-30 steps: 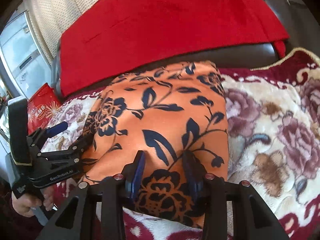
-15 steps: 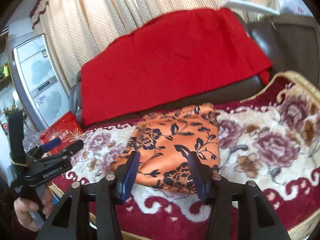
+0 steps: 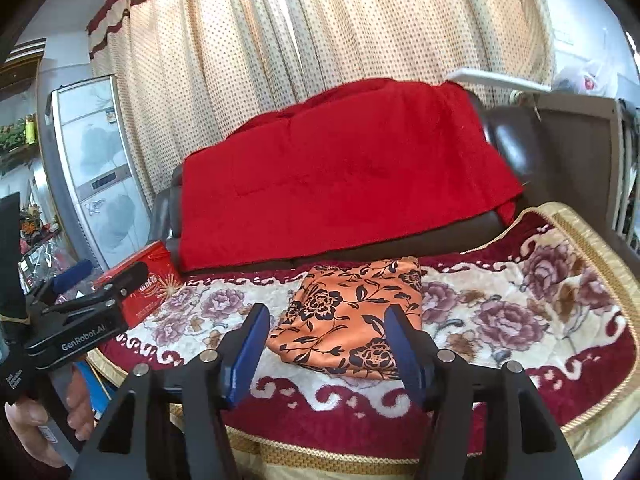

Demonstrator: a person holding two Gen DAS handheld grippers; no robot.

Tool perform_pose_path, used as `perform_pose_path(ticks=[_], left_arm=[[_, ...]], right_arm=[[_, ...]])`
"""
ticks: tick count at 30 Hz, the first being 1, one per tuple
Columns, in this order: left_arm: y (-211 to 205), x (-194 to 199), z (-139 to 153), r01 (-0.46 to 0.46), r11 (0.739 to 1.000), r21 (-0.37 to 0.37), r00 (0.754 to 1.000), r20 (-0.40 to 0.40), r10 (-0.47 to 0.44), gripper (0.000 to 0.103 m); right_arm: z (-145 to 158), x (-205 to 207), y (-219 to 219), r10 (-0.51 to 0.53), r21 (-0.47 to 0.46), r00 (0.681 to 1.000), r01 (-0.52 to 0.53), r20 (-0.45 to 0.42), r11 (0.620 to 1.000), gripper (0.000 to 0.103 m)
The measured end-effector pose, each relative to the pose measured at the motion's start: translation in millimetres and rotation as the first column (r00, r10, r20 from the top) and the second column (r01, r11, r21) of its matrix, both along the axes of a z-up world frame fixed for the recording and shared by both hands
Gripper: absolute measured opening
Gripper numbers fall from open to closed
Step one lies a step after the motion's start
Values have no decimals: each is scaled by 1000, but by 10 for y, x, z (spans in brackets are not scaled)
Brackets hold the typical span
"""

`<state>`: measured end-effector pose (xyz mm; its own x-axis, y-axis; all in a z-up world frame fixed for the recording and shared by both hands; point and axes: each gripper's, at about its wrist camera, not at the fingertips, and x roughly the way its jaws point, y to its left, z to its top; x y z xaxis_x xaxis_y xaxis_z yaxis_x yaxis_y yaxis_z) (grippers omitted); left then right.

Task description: Fold small clothes

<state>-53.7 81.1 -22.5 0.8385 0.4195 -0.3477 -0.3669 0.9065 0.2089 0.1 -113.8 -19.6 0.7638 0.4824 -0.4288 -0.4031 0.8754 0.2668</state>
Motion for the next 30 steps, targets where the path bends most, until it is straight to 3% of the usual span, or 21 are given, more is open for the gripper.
perform_pose_path(ticks=[14,30], left_arm=[[-155,-560,469,5,1000,11,994,106,-6,103],[-244,-829,677,26,999,23,986,162,-29,103]], right_arm=[[515,-603,-218,-12,27,992,9,128,1000,66],[736,-957,-255,-20,24,985,16,173,1000,67]])
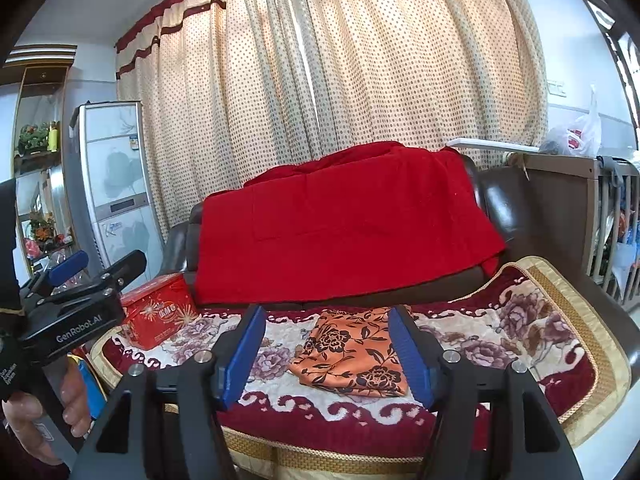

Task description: Fold small clothes

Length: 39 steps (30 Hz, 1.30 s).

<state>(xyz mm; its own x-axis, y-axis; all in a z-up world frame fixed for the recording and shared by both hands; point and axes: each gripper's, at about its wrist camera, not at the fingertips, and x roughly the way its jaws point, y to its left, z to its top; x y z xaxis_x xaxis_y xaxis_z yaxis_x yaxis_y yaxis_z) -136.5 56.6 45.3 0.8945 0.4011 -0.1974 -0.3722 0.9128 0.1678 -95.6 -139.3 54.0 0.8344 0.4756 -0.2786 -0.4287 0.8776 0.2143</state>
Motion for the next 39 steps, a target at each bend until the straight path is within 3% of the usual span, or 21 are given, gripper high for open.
perform_pose_path(ticks=[16,39], left_arm=[[-22,-190,110,-18,1000,24,998,60,17,103],[98,-248,70,-32,999,12,998,58,32,103]], right_arm=[[136,-203,13,-3,-4,999,4,48,1000,68],[108,-187,158,-28,-34,999,29,25,999,68]])
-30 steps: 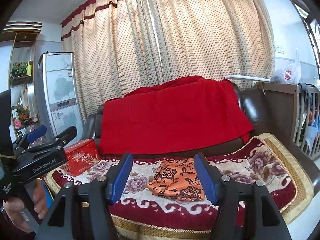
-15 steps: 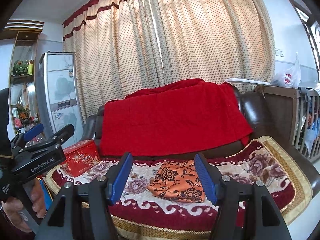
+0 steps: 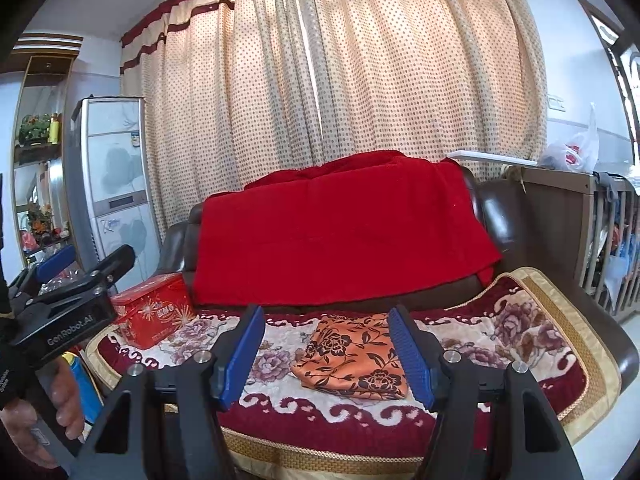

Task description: Fold small clothes

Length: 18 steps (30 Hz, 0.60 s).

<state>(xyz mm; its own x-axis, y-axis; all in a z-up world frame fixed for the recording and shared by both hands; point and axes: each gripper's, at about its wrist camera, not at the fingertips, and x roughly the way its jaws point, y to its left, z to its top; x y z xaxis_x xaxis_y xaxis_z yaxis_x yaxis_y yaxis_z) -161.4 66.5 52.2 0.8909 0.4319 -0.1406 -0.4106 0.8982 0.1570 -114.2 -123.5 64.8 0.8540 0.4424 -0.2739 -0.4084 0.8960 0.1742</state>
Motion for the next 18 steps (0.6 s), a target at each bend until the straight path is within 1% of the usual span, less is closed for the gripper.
perform_pose_path(ticks=[6,18], left_arm=[[28,3,-11,-2,1000,-5,1000,-6,2,103],[88,-34,-20,-5,1000,-15,1000,0,5,103]], right_arm=[[-11,26,17,-9,2,1000,9,-20,1000,68],[-7,22,30,-11,0,1000,11,-19,1000,68]])
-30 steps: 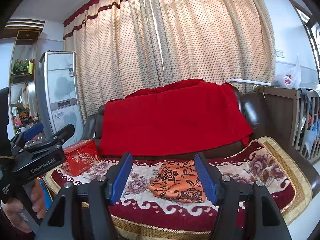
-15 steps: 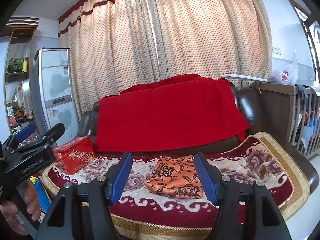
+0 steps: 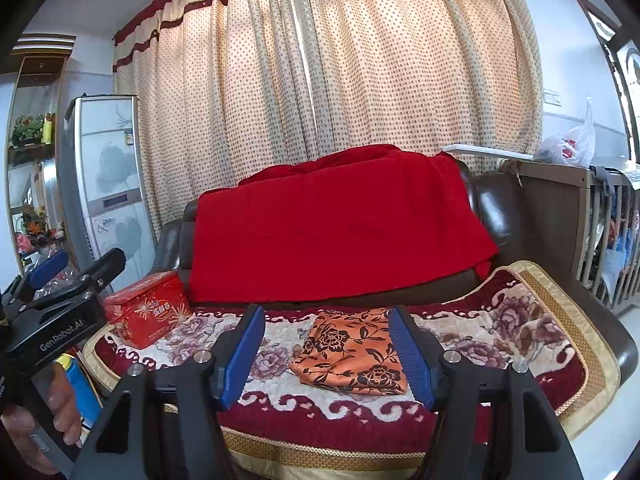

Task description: Fold small clothes

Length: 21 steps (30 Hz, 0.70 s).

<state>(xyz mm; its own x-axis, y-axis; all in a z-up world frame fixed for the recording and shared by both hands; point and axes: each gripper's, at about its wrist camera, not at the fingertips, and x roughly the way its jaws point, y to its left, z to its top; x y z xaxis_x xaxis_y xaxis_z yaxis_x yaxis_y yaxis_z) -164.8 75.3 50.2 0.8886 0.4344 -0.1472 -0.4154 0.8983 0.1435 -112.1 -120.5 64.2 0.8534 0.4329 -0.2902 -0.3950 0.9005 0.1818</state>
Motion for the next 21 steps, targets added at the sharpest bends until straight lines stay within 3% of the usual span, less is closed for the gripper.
perform_pose_path(ticks=[21], left_arm=[[66,2,-5,-5,1000,-13,1000,-3,5,103]], right_arm=[[9,1,89,3,-11,1000,-3,-3,1000,68]])
